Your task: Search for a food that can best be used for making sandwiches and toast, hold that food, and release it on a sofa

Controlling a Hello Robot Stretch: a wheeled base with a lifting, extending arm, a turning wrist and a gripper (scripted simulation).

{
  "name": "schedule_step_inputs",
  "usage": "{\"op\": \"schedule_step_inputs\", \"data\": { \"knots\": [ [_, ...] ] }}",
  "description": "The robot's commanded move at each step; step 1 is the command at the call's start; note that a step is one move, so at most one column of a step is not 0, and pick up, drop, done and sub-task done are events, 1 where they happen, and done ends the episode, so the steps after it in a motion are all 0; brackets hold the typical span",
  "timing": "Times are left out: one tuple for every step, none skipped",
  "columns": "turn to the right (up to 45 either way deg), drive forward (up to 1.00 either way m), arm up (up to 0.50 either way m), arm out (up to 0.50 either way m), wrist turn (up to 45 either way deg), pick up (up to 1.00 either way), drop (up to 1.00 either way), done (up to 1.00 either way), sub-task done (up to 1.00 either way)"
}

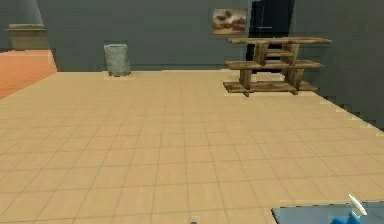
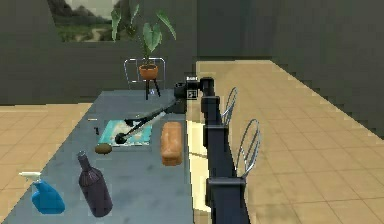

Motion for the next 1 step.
{"op": "schedule_step_inputs", "data": {
  "knots": [
    [0.0,0.00,0.00,0.00,45.0,0.00,0.00,0.00,0.00]
  ]
}}
